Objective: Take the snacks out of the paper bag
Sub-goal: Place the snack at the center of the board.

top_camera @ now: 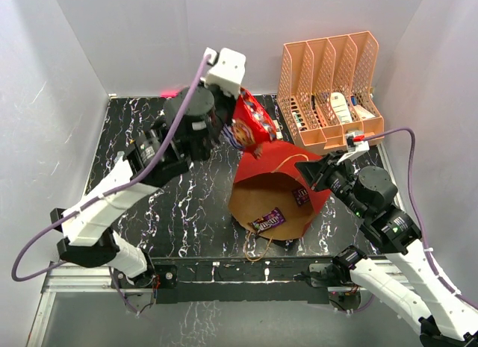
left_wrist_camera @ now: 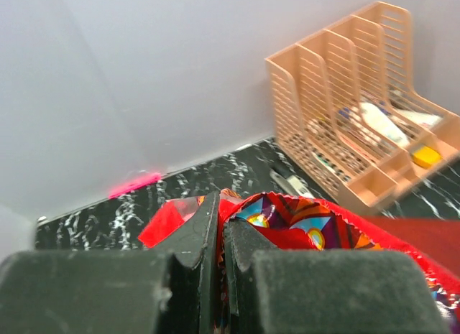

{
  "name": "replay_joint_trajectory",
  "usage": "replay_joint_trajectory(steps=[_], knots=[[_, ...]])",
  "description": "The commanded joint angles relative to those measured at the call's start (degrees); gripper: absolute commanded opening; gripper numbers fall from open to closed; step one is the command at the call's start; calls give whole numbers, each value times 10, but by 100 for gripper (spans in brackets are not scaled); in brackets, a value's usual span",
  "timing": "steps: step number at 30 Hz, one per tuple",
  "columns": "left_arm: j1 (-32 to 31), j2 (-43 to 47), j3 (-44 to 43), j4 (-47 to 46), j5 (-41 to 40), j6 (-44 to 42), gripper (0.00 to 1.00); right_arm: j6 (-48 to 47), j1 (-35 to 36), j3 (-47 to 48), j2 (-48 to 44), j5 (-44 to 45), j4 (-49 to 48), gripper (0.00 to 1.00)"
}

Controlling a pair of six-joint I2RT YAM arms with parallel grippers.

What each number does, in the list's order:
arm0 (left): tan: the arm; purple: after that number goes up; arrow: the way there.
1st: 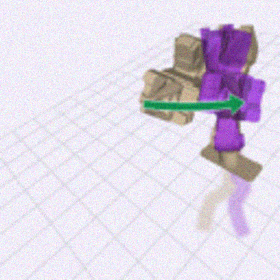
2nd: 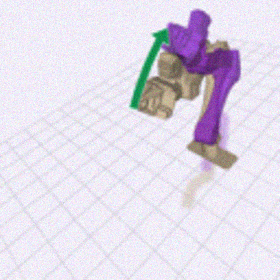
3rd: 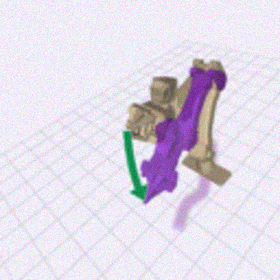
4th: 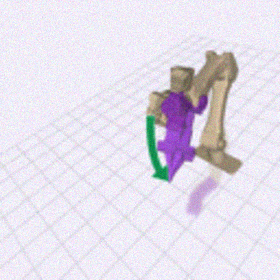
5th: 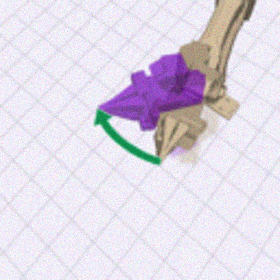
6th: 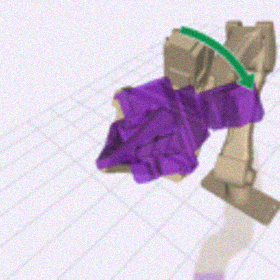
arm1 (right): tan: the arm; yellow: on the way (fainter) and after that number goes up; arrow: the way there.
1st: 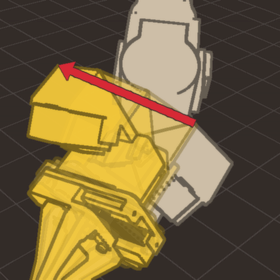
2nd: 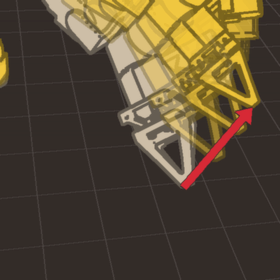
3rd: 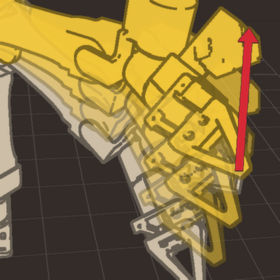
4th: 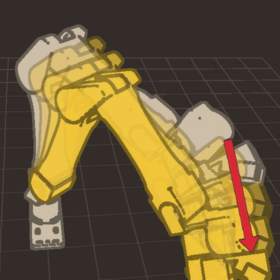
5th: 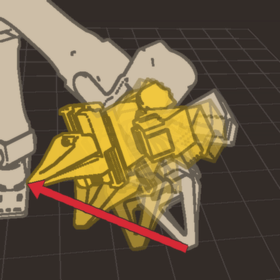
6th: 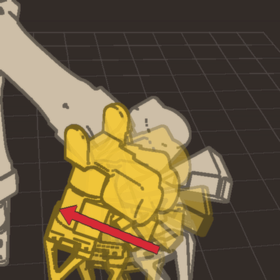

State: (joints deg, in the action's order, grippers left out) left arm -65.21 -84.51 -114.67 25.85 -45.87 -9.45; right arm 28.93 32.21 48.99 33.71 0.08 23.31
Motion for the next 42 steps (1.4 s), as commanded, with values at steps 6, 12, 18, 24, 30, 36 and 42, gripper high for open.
replay_joint_trajectory(steps=[6, 12, 18, 24, 30, 36, 42], knots=[[176, -75, -103, 13, 35, 18, 0, 11, 0, 1, -10, 4, -14, 7], [314, -118, -62, 21, 174, 113, 0, 12, 0, 0, -14, 5, -14, 7], [385, -216, -74, -8, 238, 145, 0, 9, 0, 6, -12, 6, -9, 7], [420, -359, -224, 28, 329, 189, 0, 12, 0, 4, -12, 8, -7, 7], [420, -355, -149, -31, 405, 181, 0, 14, 0, 8, -5, 8, -8, 7], [421, -237, 114, -141, 413, 162, 0, 11, 0, 12, 2, 9, -11, 7], [421, -174, 268, -146, 455, 166, 0, 8, 0, 13, 8, 6, -15, 7]])
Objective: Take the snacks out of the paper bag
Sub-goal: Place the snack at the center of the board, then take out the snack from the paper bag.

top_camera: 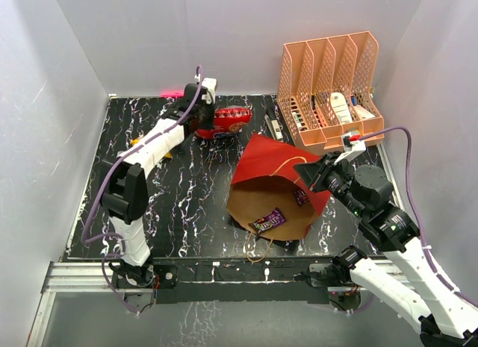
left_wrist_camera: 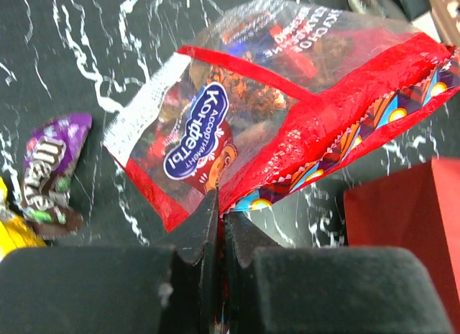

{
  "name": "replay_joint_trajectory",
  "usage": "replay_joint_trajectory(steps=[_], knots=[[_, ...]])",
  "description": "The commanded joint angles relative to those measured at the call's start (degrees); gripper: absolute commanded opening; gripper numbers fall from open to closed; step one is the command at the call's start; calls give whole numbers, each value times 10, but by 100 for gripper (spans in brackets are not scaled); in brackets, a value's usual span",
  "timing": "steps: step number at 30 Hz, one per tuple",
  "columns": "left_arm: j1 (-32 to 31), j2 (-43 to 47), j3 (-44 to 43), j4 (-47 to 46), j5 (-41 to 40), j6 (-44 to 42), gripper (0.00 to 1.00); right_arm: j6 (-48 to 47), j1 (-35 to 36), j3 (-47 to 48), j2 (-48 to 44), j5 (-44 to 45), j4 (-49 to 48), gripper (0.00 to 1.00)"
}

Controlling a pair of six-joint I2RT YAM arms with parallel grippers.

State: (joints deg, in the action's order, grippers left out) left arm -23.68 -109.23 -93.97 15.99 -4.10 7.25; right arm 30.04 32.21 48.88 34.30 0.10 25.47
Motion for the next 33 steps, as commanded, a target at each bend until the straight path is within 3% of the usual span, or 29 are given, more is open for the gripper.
replay_joint_trajectory(steps=[1, 5, 7, 11, 26, 33], knots=[[6, 83, 79, -43, 43, 2, 0, -3, 0, 13, 2, 6, -37, 7], [6, 128, 119, -8, 36, 28, 42, -2, 0, 12, 2, 3, -39, 7], [6, 162, 134, 2, 40, 39, 58, -2, 0, 11, 2, 0, -41, 7], [6, 245, 167, 24, 76, 61, 73, -2, 0, 13, 4, -1, -43, 7], [-12, 531, 471, -27, 253, 271, 90, 3, 0, 9, 10, -17, -60, 7], [-135, 653, 591, -59, 181, 345, 91, 4, 0, 6, 10, -19, -64, 7]])
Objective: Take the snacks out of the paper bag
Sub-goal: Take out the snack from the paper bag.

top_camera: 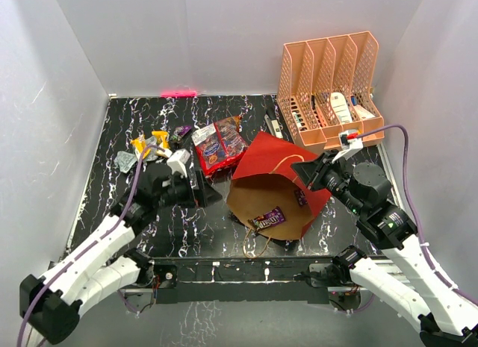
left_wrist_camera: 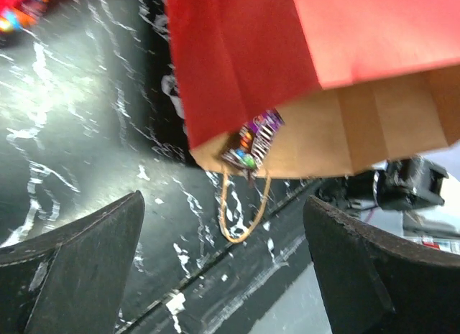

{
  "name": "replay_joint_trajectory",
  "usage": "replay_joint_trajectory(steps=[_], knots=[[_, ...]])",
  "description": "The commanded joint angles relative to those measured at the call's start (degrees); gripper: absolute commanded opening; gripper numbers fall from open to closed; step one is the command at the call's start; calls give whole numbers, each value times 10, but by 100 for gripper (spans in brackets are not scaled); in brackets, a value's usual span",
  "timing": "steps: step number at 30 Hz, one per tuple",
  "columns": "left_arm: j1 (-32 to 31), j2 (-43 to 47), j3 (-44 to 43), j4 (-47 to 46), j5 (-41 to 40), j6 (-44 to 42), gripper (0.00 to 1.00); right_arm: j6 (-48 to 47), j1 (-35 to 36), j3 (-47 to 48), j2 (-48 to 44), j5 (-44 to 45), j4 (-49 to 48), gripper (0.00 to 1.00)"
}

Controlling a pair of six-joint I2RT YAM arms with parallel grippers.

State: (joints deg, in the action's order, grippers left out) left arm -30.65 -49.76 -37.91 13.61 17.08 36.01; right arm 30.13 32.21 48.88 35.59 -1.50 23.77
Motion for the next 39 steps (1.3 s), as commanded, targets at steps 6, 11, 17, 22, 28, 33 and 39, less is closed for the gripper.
replay_joint_trajectory(steps=[6, 11, 17, 22, 28, 33, 39], knots=[[-234, 84, 98, -113, -121, 116, 91, 0, 0, 6, 4, -2, -50, 7], [-462, 54, 104, -209, -340, 78, 83, 3, 0, 4, 5, -5, -51, 7], [-577, -173, -38, -171, -464, -64, 81, 2, 0, 1, 0, 0, -48, 7], [-573, -313, -113, -154, -520, -147, 80, -4, 0, 11, 2, 3, -40, 7], [-531, -393, -148, -164, -509, -199, 77, -5, 0, 8, -7, 12, -36, 7], [-507, -433, -167, -160, -497, -223, 76, -6, 0, 8, -6, 11, -34, 7], [-482, -460, -173, -163, -477, -224, 73, -7, 0, 8, -5, 13, -34, 7]])
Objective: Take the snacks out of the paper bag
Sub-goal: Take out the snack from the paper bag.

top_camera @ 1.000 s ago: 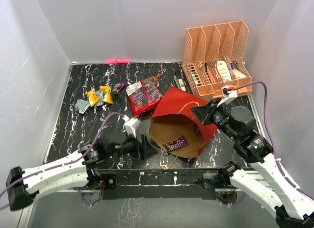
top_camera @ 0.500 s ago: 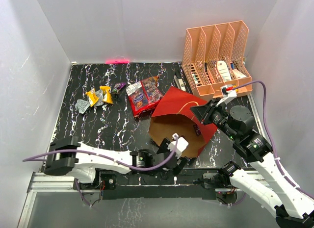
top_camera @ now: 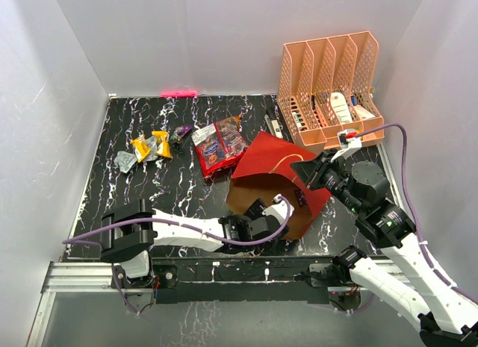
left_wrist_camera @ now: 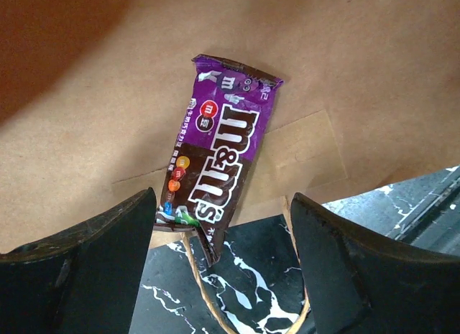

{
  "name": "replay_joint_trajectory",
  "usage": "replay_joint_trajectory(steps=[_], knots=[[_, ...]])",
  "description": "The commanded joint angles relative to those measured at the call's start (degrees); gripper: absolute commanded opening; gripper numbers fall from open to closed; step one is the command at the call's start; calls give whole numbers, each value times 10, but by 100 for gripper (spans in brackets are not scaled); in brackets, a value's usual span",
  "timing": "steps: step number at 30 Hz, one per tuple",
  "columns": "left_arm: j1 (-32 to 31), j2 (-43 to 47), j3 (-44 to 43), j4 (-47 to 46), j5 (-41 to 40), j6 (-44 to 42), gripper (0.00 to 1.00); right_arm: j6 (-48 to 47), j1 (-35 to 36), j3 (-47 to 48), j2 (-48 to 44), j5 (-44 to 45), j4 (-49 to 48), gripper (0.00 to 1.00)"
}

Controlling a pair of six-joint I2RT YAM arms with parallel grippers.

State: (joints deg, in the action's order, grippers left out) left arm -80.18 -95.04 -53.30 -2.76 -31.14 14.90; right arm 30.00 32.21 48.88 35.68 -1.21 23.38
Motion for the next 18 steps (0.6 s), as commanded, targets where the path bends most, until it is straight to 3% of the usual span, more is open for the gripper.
replay_joint_trajectory(steps=[1, 10, 18], knots=[[18, -12, -19, 1, 14, -14, 73, -7, 0, 7, -6, 11, -30, 7], [36, -54, -10, 5, 26, -9, 67, -11, 0, 13, 11, -21, -1, 7], [35, -47, 2, 29, 53, 12, 45, 23, 0, 25, 7, -1, 70, 8]])
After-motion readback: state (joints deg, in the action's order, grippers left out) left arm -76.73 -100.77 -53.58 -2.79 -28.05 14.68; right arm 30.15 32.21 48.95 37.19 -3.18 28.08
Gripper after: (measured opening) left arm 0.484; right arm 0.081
